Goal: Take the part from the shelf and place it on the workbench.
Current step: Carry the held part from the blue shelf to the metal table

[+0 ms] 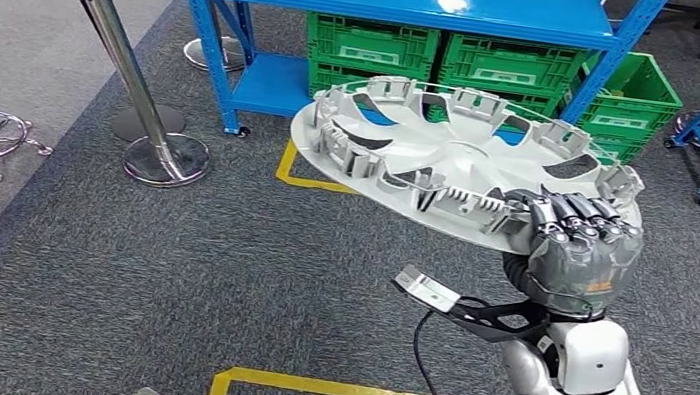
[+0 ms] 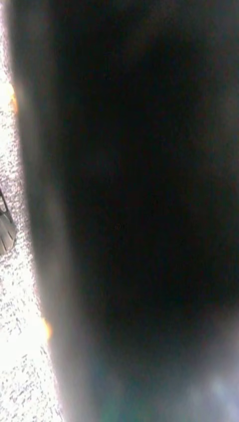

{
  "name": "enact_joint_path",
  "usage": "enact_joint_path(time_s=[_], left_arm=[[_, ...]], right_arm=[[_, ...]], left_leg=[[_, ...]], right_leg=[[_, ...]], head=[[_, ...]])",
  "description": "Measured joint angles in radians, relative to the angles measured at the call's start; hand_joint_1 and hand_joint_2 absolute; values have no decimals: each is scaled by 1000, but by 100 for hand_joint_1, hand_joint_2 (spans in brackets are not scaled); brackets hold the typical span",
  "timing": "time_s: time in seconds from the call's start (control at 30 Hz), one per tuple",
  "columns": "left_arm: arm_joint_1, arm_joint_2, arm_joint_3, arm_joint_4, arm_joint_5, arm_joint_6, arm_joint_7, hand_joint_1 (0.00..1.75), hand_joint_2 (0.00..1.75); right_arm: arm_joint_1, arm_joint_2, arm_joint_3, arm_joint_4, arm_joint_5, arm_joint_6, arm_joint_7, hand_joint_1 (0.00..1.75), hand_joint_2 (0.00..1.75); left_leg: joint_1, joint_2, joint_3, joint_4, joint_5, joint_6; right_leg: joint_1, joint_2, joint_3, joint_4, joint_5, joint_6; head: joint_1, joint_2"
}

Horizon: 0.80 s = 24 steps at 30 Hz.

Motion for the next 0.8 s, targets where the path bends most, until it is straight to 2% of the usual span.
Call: enact_joint_path(time_s=[0.23,0.37,0.43,0.5,0.53,0.6,0.63,0.67,0.7,0.73,0.8], left_arm=[[0,3,-5,1,0,-2,0,0,0],[-1,7,-6,1,0,-3,0,0,0],[-1,8,-7,2,0,-3,0,0,0],[-3,7,-8,2,0,-4,-1,0,0],[-4,7,-9,2,0,-4,-1,0,0],[-5,7,-9,3,0,-5,-1,0,0],[-5,7,-9,4,0,-6,-1,0,0],[-5,7,-9,4,0,-7,-1,0,0],[-5,6,-9,5,0,-8,-1,0,0],[-5,6,-10,6,0,-9,-1,0,0],[-8,5,-11,6,0,-10,-1,0,0]], right_arm=[[0,-8,-4,0,0,0,-28,175,175],[-1,-8,-19,0,0,0,-61,175,175],[-1,-8,-29,-2,0,0,-76,175,175],[-2,-8,-39,-3,0,0,-88,175,175],[-2,-9,-43,-3,0,0,-94,175,175],[-2,-8,-53,-3,0,0,-109,175,175],[-1,-8,-58,-3,0,0,-117,175,175],[0,-8,-63,-3,0,0,-124,175,175],[1,-8,-67,-3,0,0,-131,175,175],[1,-8,-70,-3,0,0,-136,175,175],[0,-7,-77,-4,0,0,-145,175,175]], left_leg=[[-2,0,-2,4,-1,2],[-4,0,-8,9,-1,9],[-2,-1,-7,2,5,16],[4,-3,-7,-9,15,26],[7,-5,-8,-12,19,29],[7,-12,-15,-12,22,31],[8,-18,-18,-11,25,29],[9,-26,-21,-10,27,26],[10,-34,-24,-8,29,23],[13,-44,-26,-5,30,19],[15,-64,-35,5,31,7]], right_leg=[[-1,0,-1,-1,2,3],[-3,0,-3,-1,6,9],[-3,-1,-6,-1,5,15],[-3,1,-25,37,-28,20],[-3,3,-48,87,-61,22],[-5,5,-101,225,-133,26],[-6,5,-119,275,-152,28],[-7,5,-119,288,-153,29],[-9,6,-99,260,-134,30],[-12,12,-61,197,-103,32],[-18,45,17,66,-67,32]], head=[[0,0],[0,0],[0,0],[2,0],[3,0],[3,0],[3,0],[3,0],[3,0],[3,0],[4,0]])
